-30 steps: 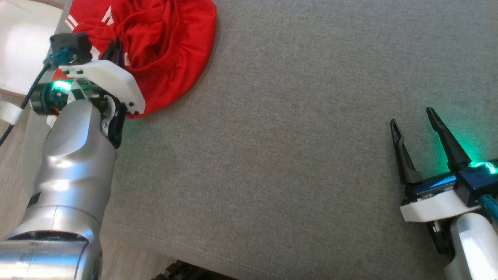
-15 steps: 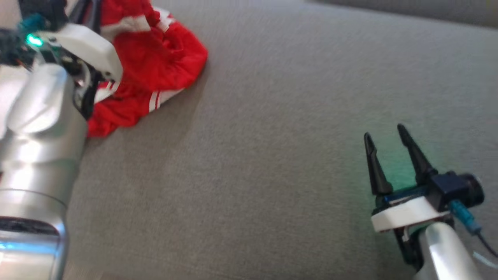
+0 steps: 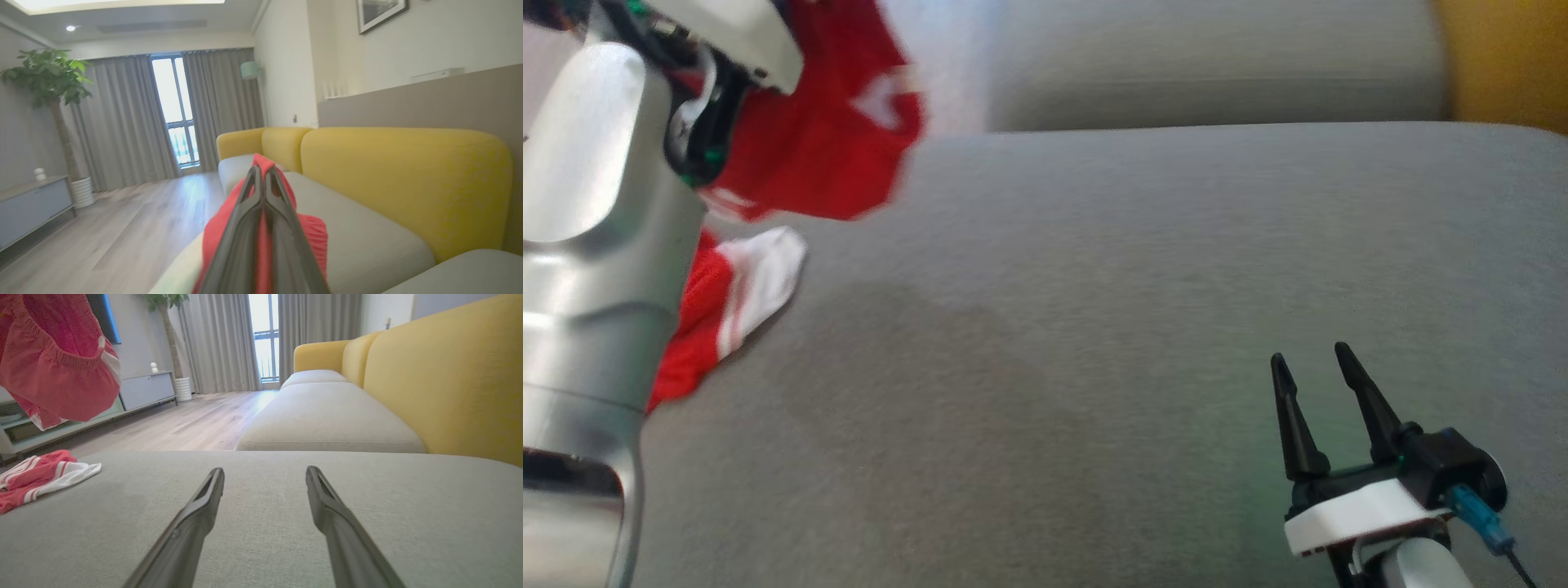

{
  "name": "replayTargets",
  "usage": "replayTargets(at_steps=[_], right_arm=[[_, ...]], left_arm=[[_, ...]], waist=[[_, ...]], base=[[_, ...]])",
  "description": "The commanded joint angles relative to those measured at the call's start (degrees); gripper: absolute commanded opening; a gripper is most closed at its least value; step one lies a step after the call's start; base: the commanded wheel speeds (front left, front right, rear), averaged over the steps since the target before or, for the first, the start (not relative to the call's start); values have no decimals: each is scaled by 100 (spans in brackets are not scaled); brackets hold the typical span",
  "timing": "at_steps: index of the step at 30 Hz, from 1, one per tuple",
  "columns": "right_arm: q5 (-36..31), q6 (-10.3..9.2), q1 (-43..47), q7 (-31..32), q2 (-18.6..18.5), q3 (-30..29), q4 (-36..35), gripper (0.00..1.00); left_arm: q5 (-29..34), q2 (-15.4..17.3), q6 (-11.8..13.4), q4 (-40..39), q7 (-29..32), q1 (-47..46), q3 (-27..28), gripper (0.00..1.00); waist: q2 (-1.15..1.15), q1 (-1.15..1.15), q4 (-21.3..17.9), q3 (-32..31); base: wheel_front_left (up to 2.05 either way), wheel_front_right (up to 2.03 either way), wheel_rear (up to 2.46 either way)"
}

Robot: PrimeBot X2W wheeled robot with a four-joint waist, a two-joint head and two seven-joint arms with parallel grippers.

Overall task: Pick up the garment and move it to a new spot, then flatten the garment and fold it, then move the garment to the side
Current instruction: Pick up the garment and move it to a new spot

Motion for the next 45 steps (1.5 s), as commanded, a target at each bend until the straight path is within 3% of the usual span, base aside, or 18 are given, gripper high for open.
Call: replayTargets(at_steps=[1,12,17,22,23,25,26,31,35,40,45], right_arm=[[72,-5,-107,-22,2,139,-220,100],[153,-5,26,-22,4,24,-242,100],[192,-5,20,-22,4,35,-250,100],[247,-5,-44,-22,5,61,-268,100],[256,-5,-57,-22,5,61,-271,100],[272,-5,-66,-22,5,47,-271,100],[277,-5,-57,-22,5,29,-265,100],[260,-5,68,-22,5,46,-186,100],[272,-5,150,-22,5,66,-173,100],[275,-5,253,-22,5,45,-167,100],[286,-5,326,-22,5,21,-161,100]], left_arm=[[-129,197,9,-356,62,-439,108,0],[-1503,-347,9,-1617,449,551,-345,0],[-1643,-471,12,-1426,467,1467,-713,0],[-1579,-551,56,-739,210,2412,-1056,0],[-1528,-539,79,-638,103,2512,-1084,7],[-1408,-508,173,-461,-186,2660,-1096,76],[-1362,-505,268,-394,-368,2724,-1061,100],[-1097,-451,710,-206,-1356,3095,-916,100],[-824,-384,1040,-334,-1682,3368,-802,100],[-73,-338,1542,-1332,-1746,4123,-343,100],[661,-445,1651,-2291,-1748,5174,137,100]], waist=[[0,1,-527,-306],[0,1,-1342,-334],[0,1,-1570,-156],[0,1,-1695,219],[0,1,-1699,260],[0,1,-1683,309],[0,1,-1655,304],[0,1,-1353,43],[0,1,-1064,-141],[0,1,-485,-428],[0,1,-38,-695]], base=[[0,0,0],[0,0,0],[0,0,0],[0,0,0],[0,0,0],[0,0,0],[0,0,0],[0,0,0],[0,0,0],[0,0,0],[0,0,0]])
